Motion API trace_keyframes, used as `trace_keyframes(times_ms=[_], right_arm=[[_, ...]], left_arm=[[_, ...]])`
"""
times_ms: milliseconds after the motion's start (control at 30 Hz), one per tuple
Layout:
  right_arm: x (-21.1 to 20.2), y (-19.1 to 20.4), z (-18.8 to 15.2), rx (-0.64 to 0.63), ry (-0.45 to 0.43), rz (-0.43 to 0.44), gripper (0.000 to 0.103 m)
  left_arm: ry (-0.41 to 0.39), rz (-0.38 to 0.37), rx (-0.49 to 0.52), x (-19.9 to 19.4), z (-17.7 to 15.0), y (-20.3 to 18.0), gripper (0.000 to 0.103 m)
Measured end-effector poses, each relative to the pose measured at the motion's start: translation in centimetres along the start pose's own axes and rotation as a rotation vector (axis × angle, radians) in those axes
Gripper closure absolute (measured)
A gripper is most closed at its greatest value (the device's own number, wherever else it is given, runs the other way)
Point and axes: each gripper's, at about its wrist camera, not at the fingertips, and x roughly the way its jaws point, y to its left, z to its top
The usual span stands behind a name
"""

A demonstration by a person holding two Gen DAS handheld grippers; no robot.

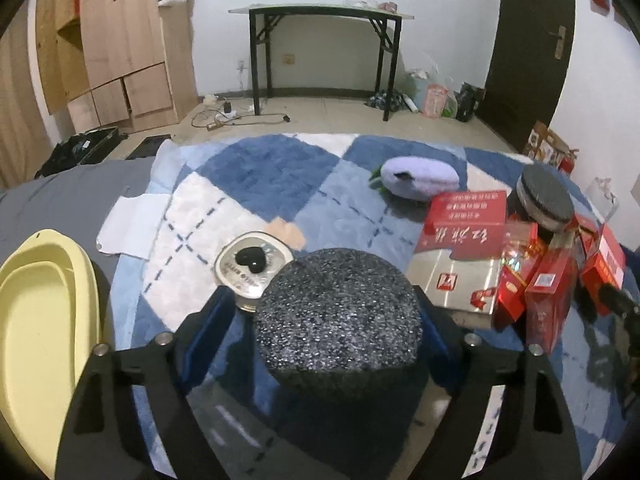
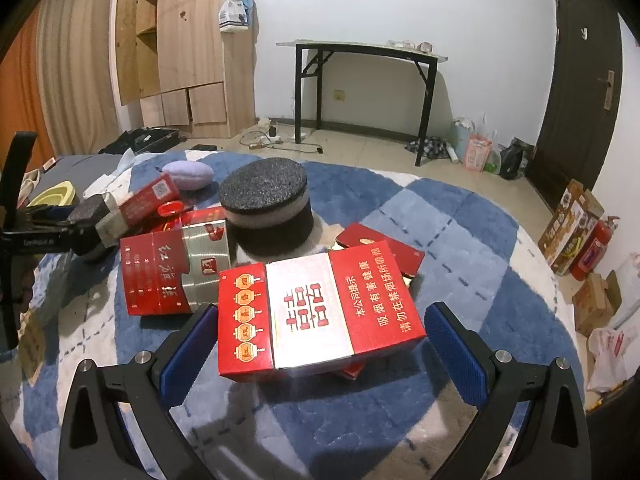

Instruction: Organize rigid objects

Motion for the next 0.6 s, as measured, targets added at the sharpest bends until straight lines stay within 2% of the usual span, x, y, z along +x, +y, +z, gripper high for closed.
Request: trace_keyframes(times_ms=[33,133,167,233,400,500,600], right_arm=[[0.0,0.0,0.0,-0.002,-0.002,-0.002,0.000],[-0.1,-0.1,0.2,-0.006,-0.011,-0.003,0.000],[-0.2,-0.1,0.2,-0.003,-0.015,-0.002,0.001],[-0.2,-0.4,0.2,0.007,-0.016,0.020,0.012],[-0.4,-0.9,0.1,0.034,-0.022,0.024,0.013],[-1.0,-1.2,0.3,0.057,-0.040,0.019,0.013],[-1.2,-1.3,0.5,0.076,-0.040,0.038,0.013]], left_arm=[[-0.003,-0.003,-0.004,-0.1,0.0,0.0,0.021],[-0.013,-0.031,-0.010,-0.7,0.0,0.1,0.034],[-0.010,-0.033,-0.010,-0.8,0.0,0.1,0.034],[-0.006,-0.042,-0.018,-1.0,-0.2,0.3,0.034],[-0.011,-0.029,-0.010,-1.4,-0.6,0.6,0.034],[-0.014,-0.021,0.028,-1.9,-0.9,0.2,0.034],[0.012,-0.006,0.053,-1.5,-1.5,-0.2,0.033]])
